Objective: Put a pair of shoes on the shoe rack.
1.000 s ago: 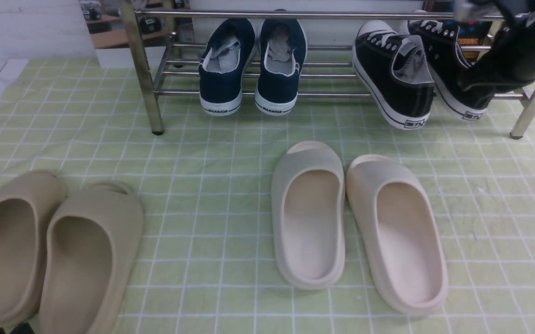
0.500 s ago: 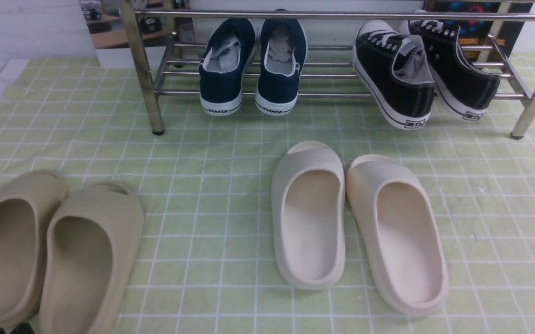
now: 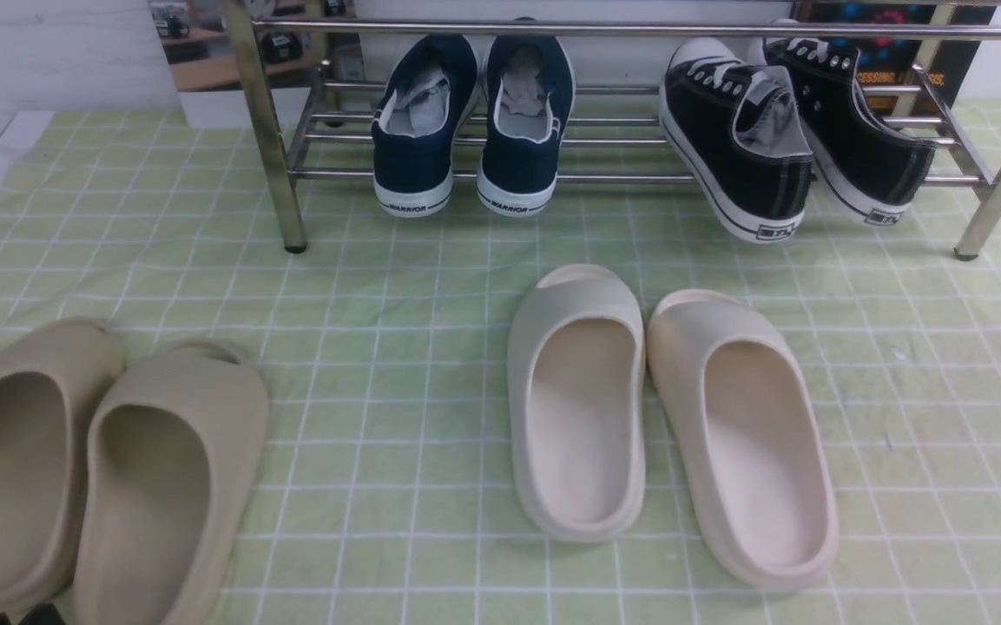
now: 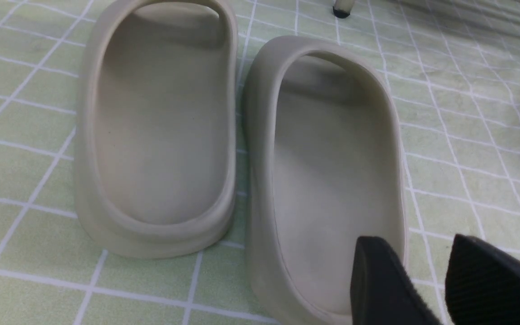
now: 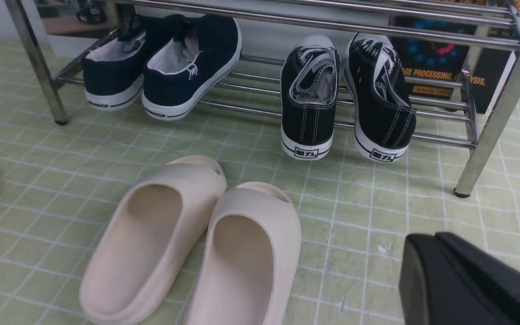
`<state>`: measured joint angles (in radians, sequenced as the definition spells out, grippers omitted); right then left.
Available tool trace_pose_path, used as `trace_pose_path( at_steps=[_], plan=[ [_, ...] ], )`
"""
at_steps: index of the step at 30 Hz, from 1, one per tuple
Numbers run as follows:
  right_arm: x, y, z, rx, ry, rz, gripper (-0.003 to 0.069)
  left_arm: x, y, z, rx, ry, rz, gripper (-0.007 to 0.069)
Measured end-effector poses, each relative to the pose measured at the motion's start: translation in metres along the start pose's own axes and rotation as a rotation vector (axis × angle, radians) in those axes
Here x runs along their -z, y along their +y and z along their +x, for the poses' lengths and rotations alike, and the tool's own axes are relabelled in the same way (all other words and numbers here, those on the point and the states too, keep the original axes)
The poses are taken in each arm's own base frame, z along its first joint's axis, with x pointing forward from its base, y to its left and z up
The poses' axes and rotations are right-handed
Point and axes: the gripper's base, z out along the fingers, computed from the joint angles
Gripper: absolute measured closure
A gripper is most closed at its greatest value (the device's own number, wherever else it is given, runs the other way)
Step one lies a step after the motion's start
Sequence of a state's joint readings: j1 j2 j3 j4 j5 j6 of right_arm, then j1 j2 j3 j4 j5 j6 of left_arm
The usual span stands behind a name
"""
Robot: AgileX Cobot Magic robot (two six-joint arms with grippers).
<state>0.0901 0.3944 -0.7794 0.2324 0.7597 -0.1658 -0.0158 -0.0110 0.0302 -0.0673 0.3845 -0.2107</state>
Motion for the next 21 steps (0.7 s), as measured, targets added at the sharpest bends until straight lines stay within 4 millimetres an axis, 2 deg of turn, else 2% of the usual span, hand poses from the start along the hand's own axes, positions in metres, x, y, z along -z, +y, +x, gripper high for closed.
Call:
trace_pose_path(
  at_steps=[6, 10, 13, 16, 17, 21],
  plan=[
    [0.010, 0.003, 0.023, 0.002, 0.047, -0.014, 0.0617, 0.000, 0.000, 0.000, 0.000, 0.000, 0.000, 0.0386],
    [0.010, 0.003, 0.024, 0.000, 0.052, -0.017, 0.0615, 0.000, 0.000, 0.000, 0.000, 0.000, 0.000, 0.0386],
    [0.010, 0.002, 0.023, 0.009, 0.039, -0.005, 0.0647, 0.000, 0.000, 0.000, 0.000, 0.000, 0.000, 0.0386],
    [0.002, -0.001, 0.028, 0.007, -0.005, 0.015, 0.0662, 0.000, 0.000, 0.000, 0.000, 0.000, 0.000, 0.0386],
    [-0.003, -0.003, 0.032, 0.006, -0.021, 0.023, 0.0662, 0.000, 0.000, 0.000, 0.000, 0.000, 0.000, 0.0386],
    [-0.026, -0.015, 0.075, 0.019, -0.185, 0.109, 0.0662, 0.000, 0.000, 0.000, 0.000, 0.000, 0.000, 0.0386]
  ],
)
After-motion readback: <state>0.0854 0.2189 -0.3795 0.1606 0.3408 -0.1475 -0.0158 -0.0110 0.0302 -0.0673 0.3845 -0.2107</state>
